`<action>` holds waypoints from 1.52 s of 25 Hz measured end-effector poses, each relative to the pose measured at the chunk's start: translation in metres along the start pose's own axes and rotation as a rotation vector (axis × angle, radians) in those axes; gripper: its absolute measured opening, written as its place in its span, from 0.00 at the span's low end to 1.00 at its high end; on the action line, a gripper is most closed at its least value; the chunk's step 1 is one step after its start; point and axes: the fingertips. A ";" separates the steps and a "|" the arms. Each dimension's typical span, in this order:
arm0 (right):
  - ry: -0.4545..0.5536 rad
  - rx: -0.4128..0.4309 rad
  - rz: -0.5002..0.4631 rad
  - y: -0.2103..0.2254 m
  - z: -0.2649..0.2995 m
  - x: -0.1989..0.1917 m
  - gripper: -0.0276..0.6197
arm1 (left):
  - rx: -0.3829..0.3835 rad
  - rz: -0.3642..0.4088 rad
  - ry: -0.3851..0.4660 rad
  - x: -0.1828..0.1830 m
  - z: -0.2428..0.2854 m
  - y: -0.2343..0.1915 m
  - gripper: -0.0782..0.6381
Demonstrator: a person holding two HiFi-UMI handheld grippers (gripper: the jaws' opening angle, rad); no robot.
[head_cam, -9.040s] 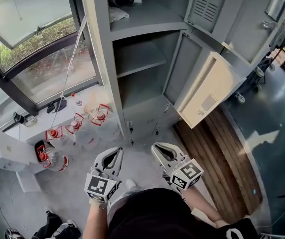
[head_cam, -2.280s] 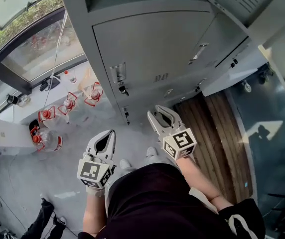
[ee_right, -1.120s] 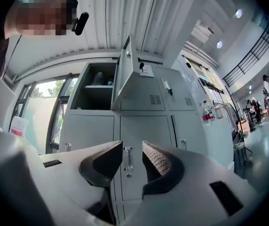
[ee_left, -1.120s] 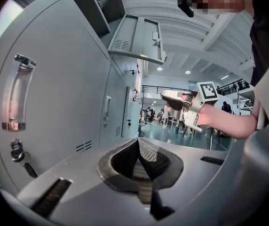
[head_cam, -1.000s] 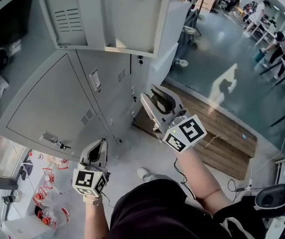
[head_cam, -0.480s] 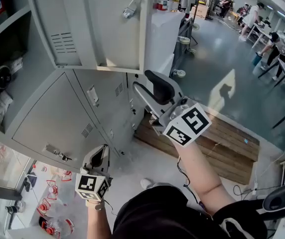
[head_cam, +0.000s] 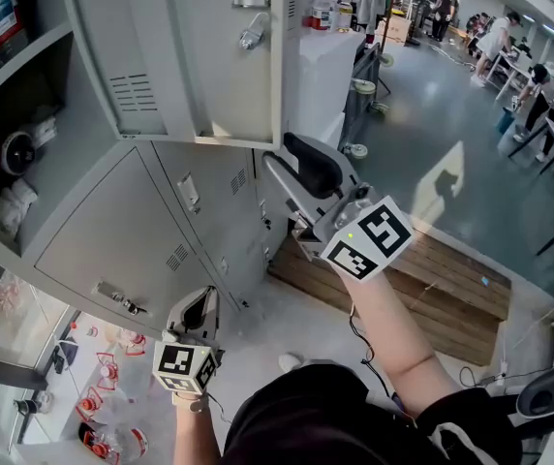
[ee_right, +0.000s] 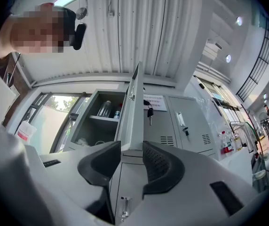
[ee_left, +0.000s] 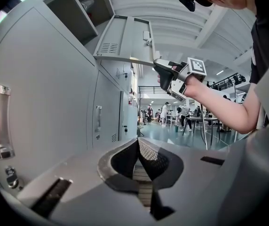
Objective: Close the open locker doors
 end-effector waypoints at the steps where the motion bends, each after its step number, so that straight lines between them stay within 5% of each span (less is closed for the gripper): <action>1: 0.002 0.000 0.004 0.000 -0.001 0.001 0.30 | 0.003 -0.002 0.000 0.000 -0.001 0.001 0.13; 25: 0.067 0.139 0.057 -0.103 -0.025 0.018 0.23 | 0.074 -0.035 -0.008 -0.014 -0.066 -0.001 0.13; 38: 0.091 0.318 0.051 -0.195 -0.012 0.015 0.30 | 0.211 -0.052 0.000 -0.024 -0.133 -0.015 0.14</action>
Point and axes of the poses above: the fingertips, and each gripper's own axes: z forward along the fingers, y to its right, x out of its top, and after that the axes turned 11 degrees about -x, right-handed
